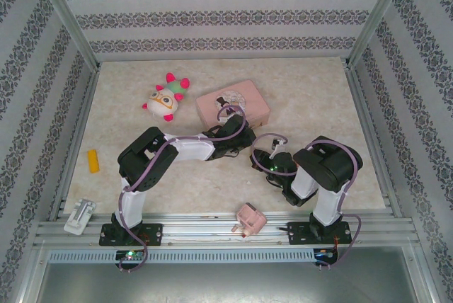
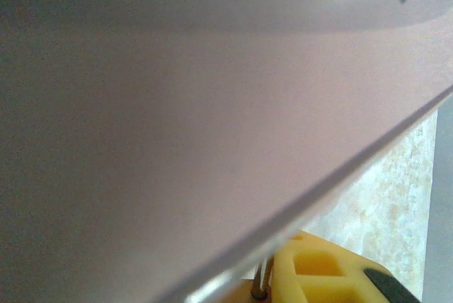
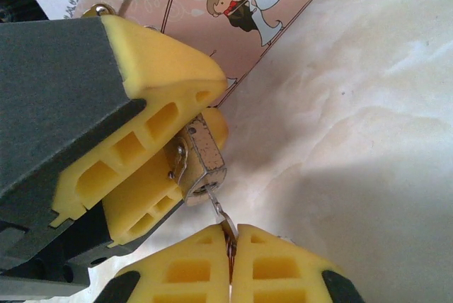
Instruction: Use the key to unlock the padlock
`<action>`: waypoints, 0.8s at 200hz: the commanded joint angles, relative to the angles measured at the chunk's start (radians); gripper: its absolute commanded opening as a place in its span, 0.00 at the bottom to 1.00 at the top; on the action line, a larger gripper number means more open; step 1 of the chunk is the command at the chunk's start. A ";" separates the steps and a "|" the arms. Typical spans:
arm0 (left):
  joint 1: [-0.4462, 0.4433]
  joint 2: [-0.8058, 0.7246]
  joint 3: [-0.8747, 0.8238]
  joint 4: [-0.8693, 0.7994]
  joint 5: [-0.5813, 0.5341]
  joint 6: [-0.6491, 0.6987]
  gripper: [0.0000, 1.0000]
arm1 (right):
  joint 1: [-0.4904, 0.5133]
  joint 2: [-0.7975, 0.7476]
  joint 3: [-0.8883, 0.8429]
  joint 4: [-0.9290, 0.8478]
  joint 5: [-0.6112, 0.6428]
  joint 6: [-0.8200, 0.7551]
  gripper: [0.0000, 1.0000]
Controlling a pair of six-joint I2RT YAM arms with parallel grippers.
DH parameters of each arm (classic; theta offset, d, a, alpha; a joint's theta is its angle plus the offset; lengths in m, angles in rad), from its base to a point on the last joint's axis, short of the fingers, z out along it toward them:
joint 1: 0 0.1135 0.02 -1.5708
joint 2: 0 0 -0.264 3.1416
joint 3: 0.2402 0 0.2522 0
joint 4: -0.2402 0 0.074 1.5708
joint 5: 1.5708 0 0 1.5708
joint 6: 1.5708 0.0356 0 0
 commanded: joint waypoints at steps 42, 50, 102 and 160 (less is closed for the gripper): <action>0.014 -0.039 0.012 0.069 0.017 -0.046 0.11 | -0.014 0.016 0.028 -0.024 -0.043 0.007 0.00; 0.014 -0.037 0.011 0.068 0.018 -0.047 0.11 | -0.017 0.016 0.028 -0.024 -0.045 0.006 0.00; 0.014 -0.045 0.013 0.062 0.024 -0.041 0.11 | -0.038 0.014 0.037 -0.024 -0.069 0.010 0.00; 0.014 -0.051 0.014 0.050 0.024 -0.034 0.11 | -0.076 -0.028 0.046 -0.024 -0.122 -0.024 0.00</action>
